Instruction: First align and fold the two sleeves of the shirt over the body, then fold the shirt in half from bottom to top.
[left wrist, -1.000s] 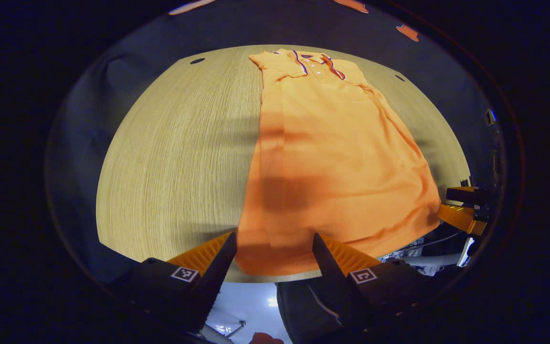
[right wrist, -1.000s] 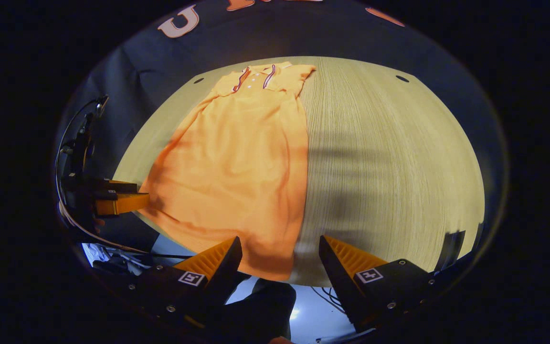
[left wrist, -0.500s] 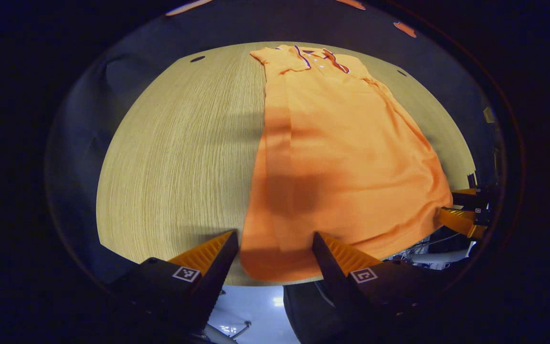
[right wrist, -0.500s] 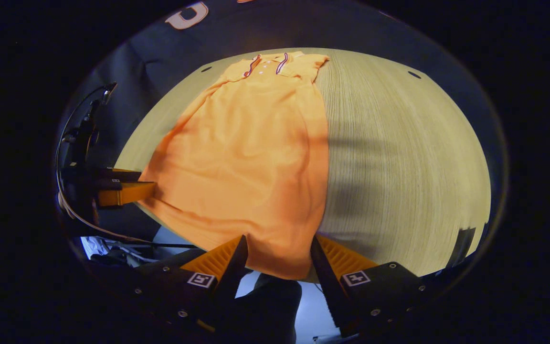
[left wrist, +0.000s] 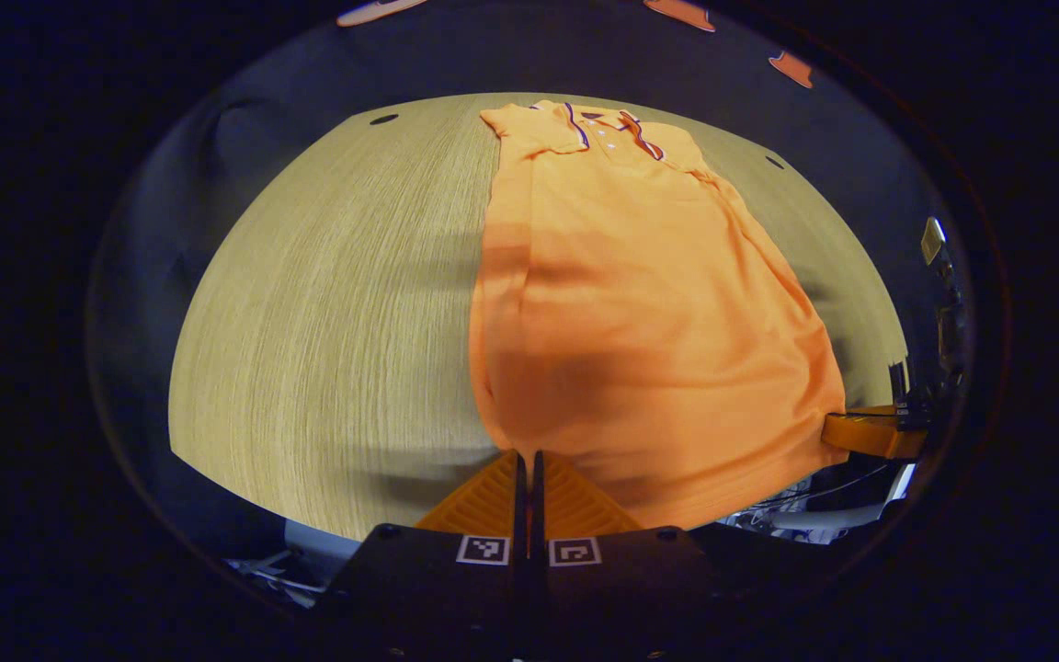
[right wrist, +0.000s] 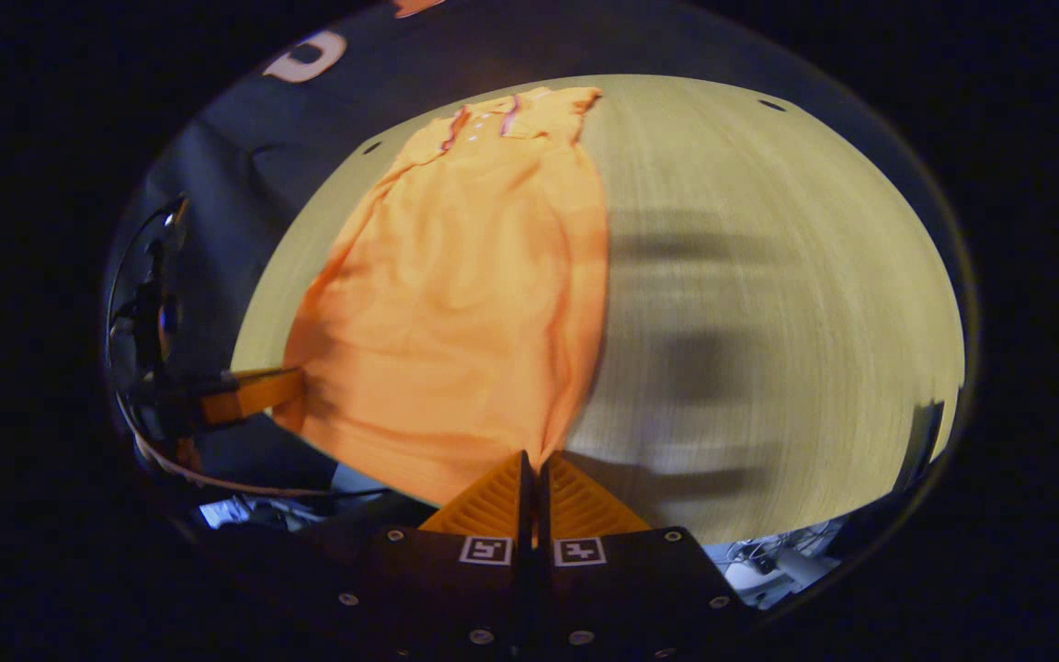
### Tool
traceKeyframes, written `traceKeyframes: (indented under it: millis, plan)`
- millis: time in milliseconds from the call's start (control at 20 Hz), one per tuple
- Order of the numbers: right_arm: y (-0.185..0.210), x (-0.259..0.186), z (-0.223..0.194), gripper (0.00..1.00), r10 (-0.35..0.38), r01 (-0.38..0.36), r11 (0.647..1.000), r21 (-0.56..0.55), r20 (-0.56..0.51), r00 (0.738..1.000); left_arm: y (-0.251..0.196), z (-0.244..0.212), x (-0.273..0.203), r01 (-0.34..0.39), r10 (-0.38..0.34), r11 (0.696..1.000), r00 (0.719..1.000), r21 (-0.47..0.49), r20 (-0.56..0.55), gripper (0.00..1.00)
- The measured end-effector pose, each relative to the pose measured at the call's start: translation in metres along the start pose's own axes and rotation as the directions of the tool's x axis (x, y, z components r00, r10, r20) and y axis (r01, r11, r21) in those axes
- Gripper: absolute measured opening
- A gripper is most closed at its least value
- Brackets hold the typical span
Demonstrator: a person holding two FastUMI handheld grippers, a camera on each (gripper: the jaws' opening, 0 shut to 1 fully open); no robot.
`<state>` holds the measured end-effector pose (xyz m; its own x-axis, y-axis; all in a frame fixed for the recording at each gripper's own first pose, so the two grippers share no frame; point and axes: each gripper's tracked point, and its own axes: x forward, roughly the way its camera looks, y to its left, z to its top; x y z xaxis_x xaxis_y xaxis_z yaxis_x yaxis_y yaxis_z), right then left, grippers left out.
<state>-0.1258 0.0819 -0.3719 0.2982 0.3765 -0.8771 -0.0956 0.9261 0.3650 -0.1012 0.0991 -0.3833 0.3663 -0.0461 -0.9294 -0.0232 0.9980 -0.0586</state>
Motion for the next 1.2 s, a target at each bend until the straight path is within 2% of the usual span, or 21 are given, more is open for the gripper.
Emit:
traceKeyframes:
  millis: [100, 150, 200, 500, 650, 1050, 1200]
  plan:
    - [-0.002, 0.000, 0.006, 0.02, -0.003, 0.003, 1.000, 0.008, 0.020, 1.000, -0.001, 0.007, -0.003, 0.000, 0.000, 1.000, 1.000, 0.016, 0.017, 0.01]
    - [0.002, -0.005, 0.006, 0.02, 0.018, -0.018, 1.000, 0.000, 0.017, 1.000, -0.001, 0.012, -0.005, 0.001, -0.001, 1.000, 0.999, 0.015, 0.032, 0.01]
    - [-0.001, -0.009, 0.016, 0.02, 0.012, -0.012, 1.000, 0.002, 0.040, 0.999, -0.004, 0.016, -0.008, 0.013, -0.013, 1.000, 0.999, 0.007, 0.040, 0.01]
    - [0.011, -0.028, 0.055, 0.03, 0.084, -0.086, 0.996, 0.011, 0.119, 0.989, -0.006, 0.053, -0.029, 0.034, -0.028, 0.998, 0.993, -0.050, 0.116, 0.01]
    - [0.013, -0.036, 0.066, 0.03, 0.111, -0.112, 0.994, -0.001, 0.107, 0.988, -0.011, 0.079, -0.040, 0.032, -0.022, 0.998, 0.985, -0.058, 0.172, 0.01]
    - [0.010, -0.062, 0.117, 0.03, 0.100, -0.095, 0.995, -0.034, 0.213, 0.972, -0.018, 0.126, -0.065, 0.034, -0.015, 0.997, 0.967, -0.067, 0.255, 0.01]
    - [0.011, -0.090, 0.131, 0.02, 0.108, -0.105, 0.994, -0.024, 0.249, 0.962, -0.017, 0.148, -0.065, 0.051, -0.030, 0.996, 0.966, -0.075, 0.259, 0.01]
